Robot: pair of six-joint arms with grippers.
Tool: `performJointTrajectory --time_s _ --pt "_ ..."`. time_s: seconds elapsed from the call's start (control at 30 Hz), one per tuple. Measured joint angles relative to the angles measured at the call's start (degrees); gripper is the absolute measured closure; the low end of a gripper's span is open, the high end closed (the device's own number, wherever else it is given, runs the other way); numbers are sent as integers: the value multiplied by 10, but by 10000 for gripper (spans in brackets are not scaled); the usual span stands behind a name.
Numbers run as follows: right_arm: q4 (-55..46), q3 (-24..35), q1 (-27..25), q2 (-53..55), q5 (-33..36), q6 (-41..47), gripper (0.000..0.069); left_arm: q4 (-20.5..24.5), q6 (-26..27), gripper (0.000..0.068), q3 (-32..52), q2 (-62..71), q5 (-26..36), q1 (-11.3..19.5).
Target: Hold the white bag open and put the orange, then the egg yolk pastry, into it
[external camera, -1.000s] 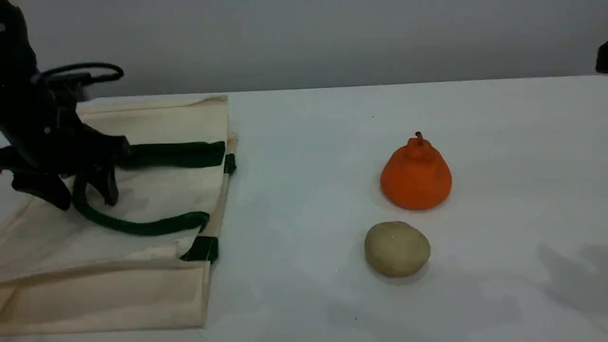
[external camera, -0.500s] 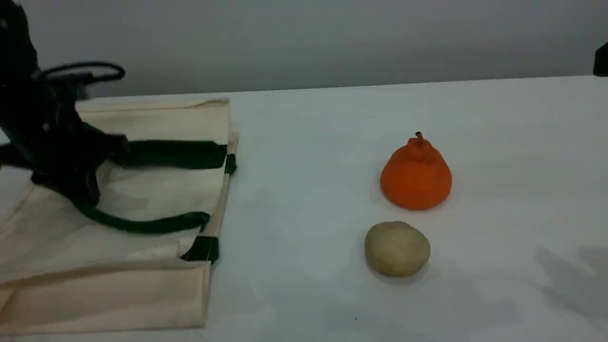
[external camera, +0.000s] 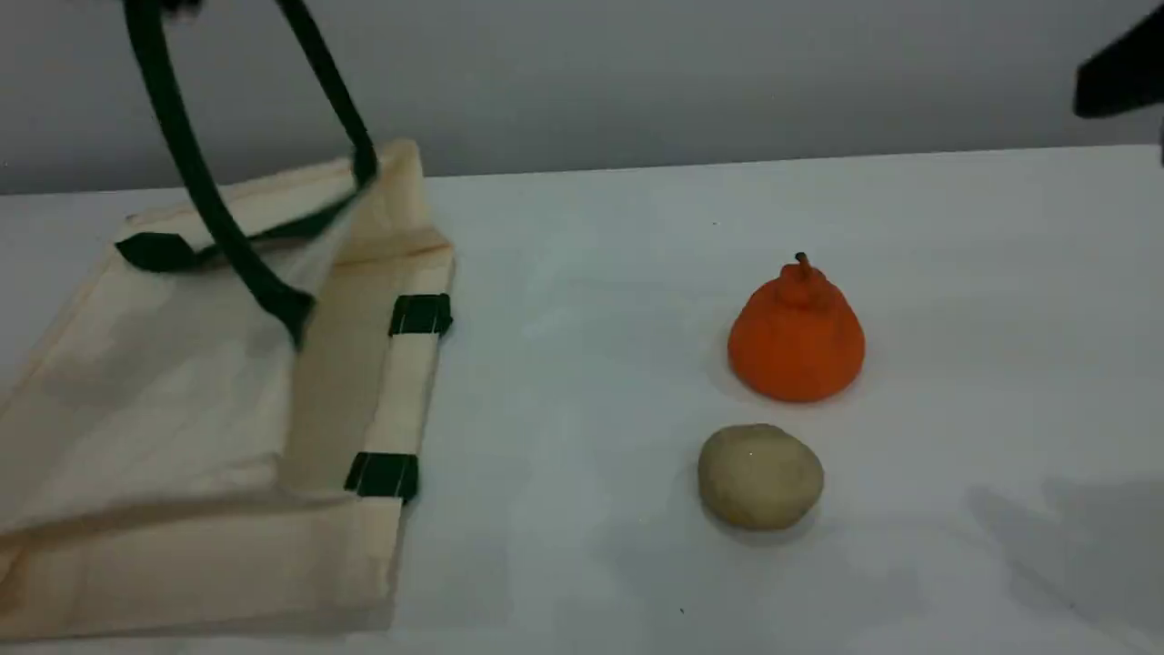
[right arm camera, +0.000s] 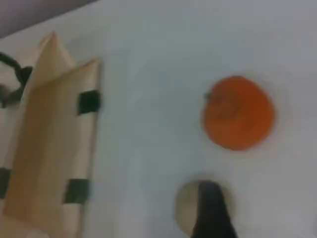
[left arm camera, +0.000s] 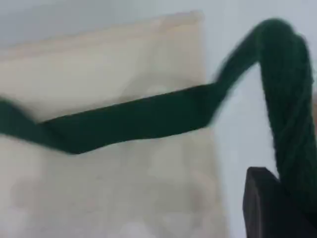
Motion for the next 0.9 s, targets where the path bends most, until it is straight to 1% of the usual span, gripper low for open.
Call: performJointTrajectory --time_s 0.1,0.13,0.3,0.33,0.4,0.53,0.73,0.8,0.9 --pt "64 0 0 0 8 -59 274 -9 1 602 -23 -34 32 -14" --pt "88 0 0 1 10 -76 274 -6 1 602 -30 -43 42 -20" --pt "180 0 0 30 57 -160 274 -2 1 602 -86 -67 84 -57" --pt "190 0 0 39 66 -171 274 1 1 602 -98 -66 93 -65" --pt "211 0 0 57 81 -192 274 26 -4 602 -115 -66 109 -77" --pt "233 0 0 101 80 -242 274 64 -18 602 -119 -70 130 -83" --pt "232 -2 0 175 84 -297 274 121 -45 602 -119 -70 134 -83" --pt "232 -4 0 194 79 -307 274 130 -46 602 -119 -70 135 -83" --pt "231 -17 0 220 72 -311 274 121 -46 602 -119 -70 136 -83"
